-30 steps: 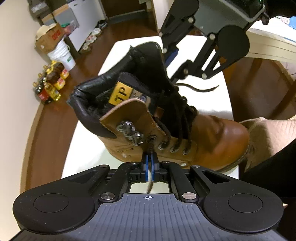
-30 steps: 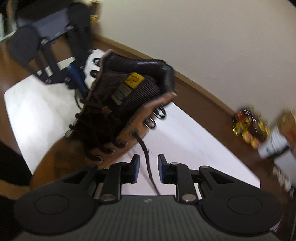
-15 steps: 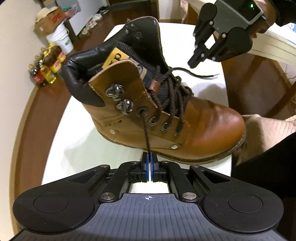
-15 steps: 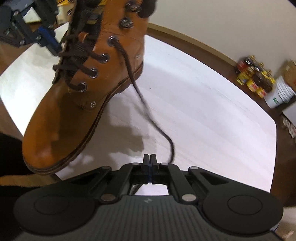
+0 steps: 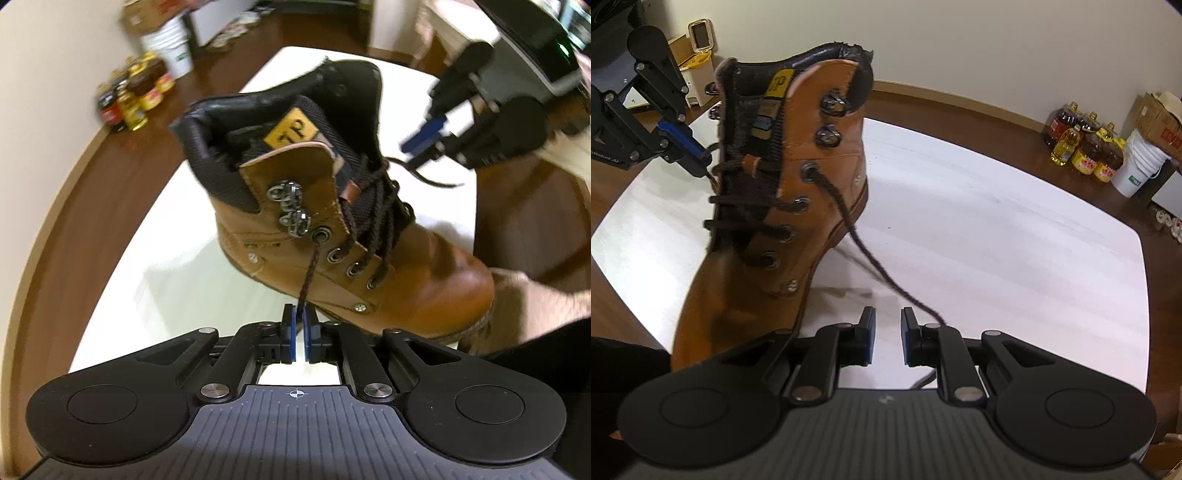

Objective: Lace up shoes with both hands
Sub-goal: 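Lift and turn the boot with the left tool gripping the lace at the eyelets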

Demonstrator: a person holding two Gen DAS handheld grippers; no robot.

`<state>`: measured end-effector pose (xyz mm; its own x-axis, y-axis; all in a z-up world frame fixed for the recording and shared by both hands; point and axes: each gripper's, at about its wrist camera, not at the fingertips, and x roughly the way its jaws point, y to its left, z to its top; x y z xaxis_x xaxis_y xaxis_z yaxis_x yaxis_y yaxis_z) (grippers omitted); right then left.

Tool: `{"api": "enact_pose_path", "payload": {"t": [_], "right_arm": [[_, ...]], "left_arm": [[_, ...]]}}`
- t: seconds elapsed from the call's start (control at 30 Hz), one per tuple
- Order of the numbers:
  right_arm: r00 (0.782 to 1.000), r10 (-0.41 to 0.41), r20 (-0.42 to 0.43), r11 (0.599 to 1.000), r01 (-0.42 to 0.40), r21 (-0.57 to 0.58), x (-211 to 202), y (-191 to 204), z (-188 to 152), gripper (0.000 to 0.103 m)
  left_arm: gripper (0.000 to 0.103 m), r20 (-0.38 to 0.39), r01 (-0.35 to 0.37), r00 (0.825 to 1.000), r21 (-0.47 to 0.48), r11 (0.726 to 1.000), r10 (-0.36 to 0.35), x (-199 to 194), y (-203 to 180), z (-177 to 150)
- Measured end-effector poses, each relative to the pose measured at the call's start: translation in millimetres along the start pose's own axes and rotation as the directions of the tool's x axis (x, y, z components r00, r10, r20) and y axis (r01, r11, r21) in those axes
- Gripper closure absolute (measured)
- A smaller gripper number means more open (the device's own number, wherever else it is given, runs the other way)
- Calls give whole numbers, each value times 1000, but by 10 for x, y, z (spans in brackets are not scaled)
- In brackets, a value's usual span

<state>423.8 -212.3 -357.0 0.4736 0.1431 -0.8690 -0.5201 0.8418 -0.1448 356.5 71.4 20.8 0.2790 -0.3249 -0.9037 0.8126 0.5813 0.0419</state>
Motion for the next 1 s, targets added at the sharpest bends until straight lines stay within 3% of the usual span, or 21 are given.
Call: {"api": "enact_pose_path", "payload": {"t": [0.17,0.37,0.67,1.0], "right_arm": [[999,36,-11,999,-35,32,-58,125,-126,86],[998,44,-43,996,-41,78,-142,269,-229,86],[997,-15,-70,988,26,152,-376,711,-261,86],[995,-83,-56,986,91,143,-702,1379,-116,86]], "left_arm": [[96,27,-21,999,-136,990,25,-115,24,-103],[96,57,2,998,-192,981,9,-197,32,-256],[96,126,42,992,-158,987,-22,-332,-11,-448],[96,203,71,978,-120,990,-45,-601,-186,-735]]}}
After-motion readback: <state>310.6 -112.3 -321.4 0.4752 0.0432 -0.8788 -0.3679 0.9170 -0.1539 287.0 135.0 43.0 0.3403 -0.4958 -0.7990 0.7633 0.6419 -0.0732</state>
